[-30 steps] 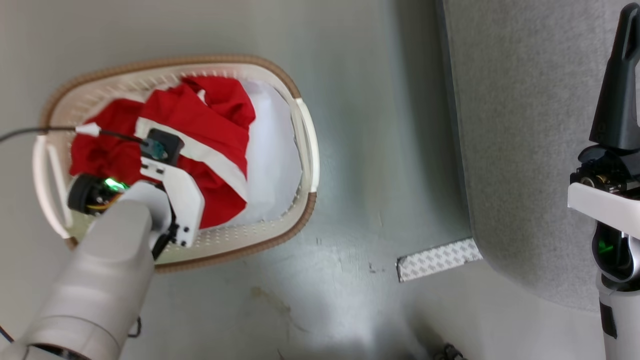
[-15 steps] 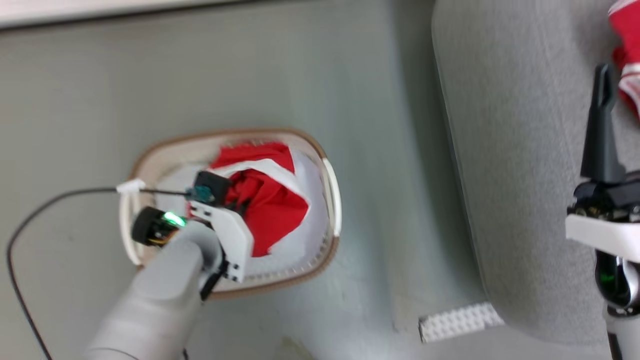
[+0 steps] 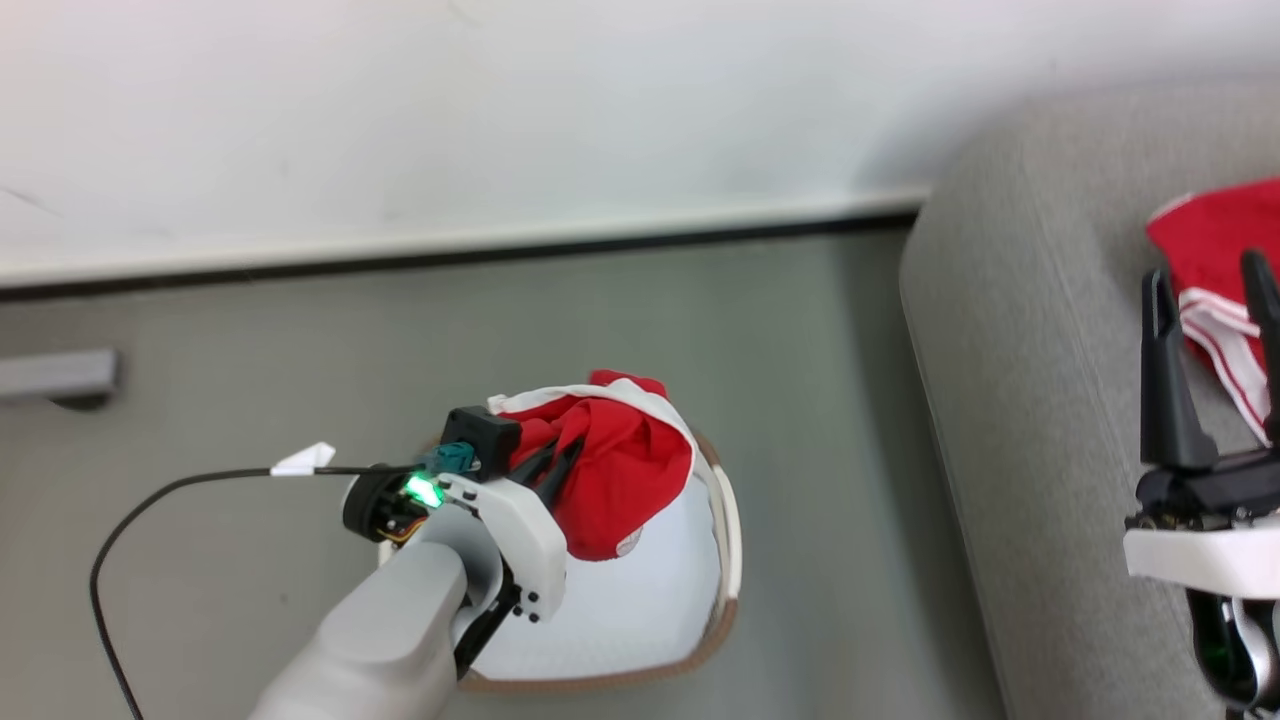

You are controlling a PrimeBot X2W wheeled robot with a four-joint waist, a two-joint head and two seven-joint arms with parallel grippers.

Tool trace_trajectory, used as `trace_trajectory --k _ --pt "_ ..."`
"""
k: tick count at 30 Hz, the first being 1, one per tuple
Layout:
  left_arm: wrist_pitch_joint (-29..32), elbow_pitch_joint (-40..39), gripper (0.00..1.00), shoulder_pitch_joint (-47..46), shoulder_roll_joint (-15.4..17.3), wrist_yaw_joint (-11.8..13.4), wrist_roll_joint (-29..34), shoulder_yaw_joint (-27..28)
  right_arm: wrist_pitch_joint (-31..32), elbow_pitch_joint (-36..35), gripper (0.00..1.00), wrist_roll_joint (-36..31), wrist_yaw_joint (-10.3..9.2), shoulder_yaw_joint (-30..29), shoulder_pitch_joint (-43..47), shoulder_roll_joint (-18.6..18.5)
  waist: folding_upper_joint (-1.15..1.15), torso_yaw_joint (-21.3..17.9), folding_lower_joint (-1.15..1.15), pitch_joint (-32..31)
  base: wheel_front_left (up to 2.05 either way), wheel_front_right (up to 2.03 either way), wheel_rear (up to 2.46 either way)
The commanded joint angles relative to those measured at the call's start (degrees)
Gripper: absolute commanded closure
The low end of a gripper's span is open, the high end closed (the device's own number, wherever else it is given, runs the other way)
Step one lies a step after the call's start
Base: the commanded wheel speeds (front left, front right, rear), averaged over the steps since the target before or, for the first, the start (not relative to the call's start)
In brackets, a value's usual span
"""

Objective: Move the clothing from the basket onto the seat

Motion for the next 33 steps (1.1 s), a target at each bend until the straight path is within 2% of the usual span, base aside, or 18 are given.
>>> trace_trajectory --k 1,6,14,26,33 --pt "-0.4 -1.2 1.0 0.9 0.9 0.1 -1.2 0.0 0.0 0.4 0.0 0.6 -0.15 -0.1 1.7 -0.5 0.0 2.7 0.02 -5.2 0.0 0.0 0.0" --pt "-0.8 -6.1 1.0 1.0 1.7 0.1 -1.1 0.7 0.0 2.1 0.0 1.4 -0.15 -0.1 5.6 -1.1 0.0 4.4 0.02 -9.4 0.0 0.0 0.0" --pt "-0.8 -17.4 1.0 2.3 4.3 2.4 0.2 4.0 0.0 4.6 0.0 2.3 -0.15 1.0 10.2 -0.8 0.0 5.4 0.02 -14.3 0.0 0.0 0.0" --pt "2.5 -34.7 1.0 4.5 9.7 6.6 0.1 5.0 0.0 6.1 0.0 3.9 -0.15 5.8 11.2 -0.5 0.0 5.8 0.02 -15.3 0.0 0.0 0.0" --pt "4.7 -40.1 1.0 6.1 11.6 8.2 -0.8 5.1 0.0 6.5 0.0 4.3 -0.15 7.4 10.2 -0.8 0.0 5.9 0.02 -15.3 0.0 0.0 0.0"
